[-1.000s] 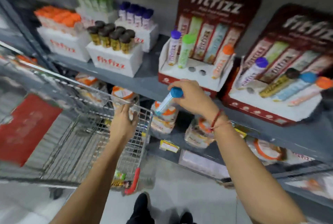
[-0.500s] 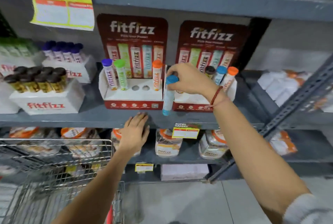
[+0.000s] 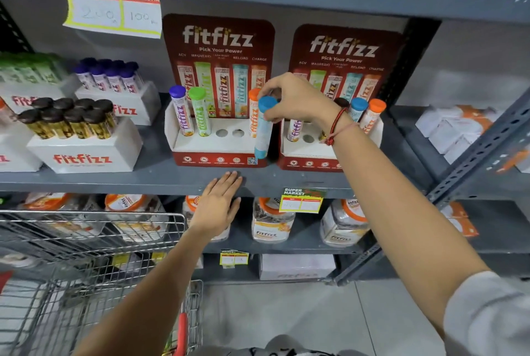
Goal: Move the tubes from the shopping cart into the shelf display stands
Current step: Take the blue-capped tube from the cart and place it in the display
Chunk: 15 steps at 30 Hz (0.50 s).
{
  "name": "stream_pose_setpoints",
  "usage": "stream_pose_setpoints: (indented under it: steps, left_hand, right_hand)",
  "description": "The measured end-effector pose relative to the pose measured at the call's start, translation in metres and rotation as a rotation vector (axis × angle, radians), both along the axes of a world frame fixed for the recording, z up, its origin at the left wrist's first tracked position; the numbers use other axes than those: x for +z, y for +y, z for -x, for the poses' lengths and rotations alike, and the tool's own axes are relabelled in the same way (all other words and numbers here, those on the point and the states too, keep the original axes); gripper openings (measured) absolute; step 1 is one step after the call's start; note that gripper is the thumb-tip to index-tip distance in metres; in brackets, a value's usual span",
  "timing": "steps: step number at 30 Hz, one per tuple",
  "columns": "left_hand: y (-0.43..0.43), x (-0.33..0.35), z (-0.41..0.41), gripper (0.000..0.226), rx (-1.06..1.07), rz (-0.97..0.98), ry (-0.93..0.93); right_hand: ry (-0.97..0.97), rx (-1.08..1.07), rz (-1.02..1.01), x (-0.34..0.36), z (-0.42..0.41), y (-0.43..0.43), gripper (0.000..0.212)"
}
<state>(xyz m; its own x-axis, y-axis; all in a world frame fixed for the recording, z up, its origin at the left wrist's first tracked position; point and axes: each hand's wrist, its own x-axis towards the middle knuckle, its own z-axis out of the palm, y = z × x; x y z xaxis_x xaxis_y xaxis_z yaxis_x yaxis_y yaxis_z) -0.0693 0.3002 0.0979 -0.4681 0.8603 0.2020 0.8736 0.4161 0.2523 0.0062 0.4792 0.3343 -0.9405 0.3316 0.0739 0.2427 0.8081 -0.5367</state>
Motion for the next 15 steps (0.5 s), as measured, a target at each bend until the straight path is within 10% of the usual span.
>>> stream_pose_setpoints:
  steps: [15]
  left_hand:
    - [0.000,-0.005,0.002,0.056,-0.021,-0.004,0.054]
  right_hand:
    - [0.170,-0.191,-0.170,-0.010,0.040,-0.001,0.042]
